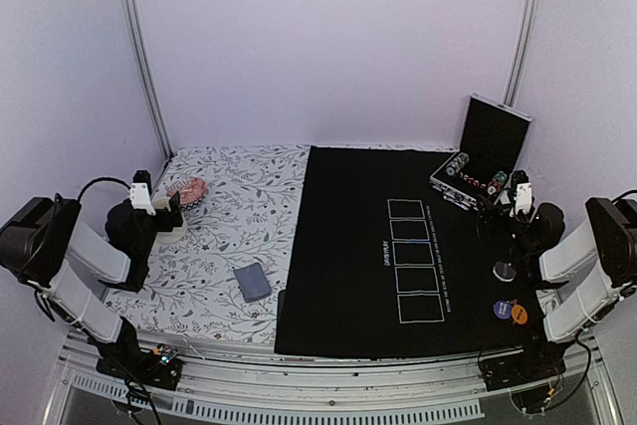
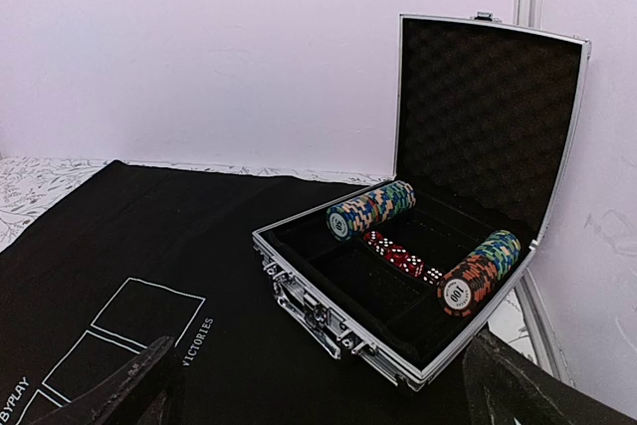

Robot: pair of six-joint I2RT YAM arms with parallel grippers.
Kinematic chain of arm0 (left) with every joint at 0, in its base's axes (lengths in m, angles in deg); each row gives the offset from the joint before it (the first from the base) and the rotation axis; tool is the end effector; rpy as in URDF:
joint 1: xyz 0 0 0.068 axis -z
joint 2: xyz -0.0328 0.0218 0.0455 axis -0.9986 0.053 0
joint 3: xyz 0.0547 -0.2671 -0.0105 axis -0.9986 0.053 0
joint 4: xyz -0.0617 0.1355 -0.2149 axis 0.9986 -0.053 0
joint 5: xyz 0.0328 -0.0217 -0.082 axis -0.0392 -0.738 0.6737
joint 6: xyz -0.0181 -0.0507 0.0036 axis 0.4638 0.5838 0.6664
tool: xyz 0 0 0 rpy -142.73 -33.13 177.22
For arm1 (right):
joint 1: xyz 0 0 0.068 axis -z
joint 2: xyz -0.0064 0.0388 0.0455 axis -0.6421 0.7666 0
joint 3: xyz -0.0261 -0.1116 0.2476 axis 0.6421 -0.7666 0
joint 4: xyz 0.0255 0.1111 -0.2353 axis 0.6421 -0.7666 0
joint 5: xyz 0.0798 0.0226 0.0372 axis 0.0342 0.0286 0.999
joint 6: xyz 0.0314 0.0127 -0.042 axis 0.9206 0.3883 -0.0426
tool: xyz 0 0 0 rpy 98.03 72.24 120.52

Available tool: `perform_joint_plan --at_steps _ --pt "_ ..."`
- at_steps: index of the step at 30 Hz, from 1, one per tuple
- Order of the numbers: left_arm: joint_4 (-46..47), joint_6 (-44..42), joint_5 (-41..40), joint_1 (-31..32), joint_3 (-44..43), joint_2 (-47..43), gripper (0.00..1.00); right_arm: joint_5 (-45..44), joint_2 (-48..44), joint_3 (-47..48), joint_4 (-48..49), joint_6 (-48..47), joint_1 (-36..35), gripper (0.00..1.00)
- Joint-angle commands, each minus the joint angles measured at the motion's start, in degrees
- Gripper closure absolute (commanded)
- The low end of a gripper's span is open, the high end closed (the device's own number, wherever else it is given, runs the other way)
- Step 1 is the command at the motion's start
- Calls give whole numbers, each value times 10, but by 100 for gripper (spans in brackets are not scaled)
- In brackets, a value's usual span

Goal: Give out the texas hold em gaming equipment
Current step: Pick up the dealer button from the poker table mat.

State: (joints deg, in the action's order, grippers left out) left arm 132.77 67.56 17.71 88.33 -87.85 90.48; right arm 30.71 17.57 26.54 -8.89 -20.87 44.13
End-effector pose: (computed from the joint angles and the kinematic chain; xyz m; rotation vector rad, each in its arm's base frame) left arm 0.2430 -0.0009 0.1524 -0.0782 1.6081 0.1014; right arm 0.2423 -0.0093 0.1543 -0.1605 1.6057 0.1017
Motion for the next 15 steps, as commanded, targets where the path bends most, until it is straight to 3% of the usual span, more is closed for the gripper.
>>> perform_joint_plan --at_steps 1,9,13,15 --pt "16 -7 6 -5 -9 6 2 -5 7 8 16 -4 -3 1" --pt "-54 31 -104 -1 -7 -82 2 -13 2 12 7 -3 -2 1" --pt "-76 21 -177 32 0 -164 2 -58 -93 66 -159 12 -2 1" --pt "-85 30 -171 49 -3 -216 2 -72 -151 93 -226 39 -1 1"
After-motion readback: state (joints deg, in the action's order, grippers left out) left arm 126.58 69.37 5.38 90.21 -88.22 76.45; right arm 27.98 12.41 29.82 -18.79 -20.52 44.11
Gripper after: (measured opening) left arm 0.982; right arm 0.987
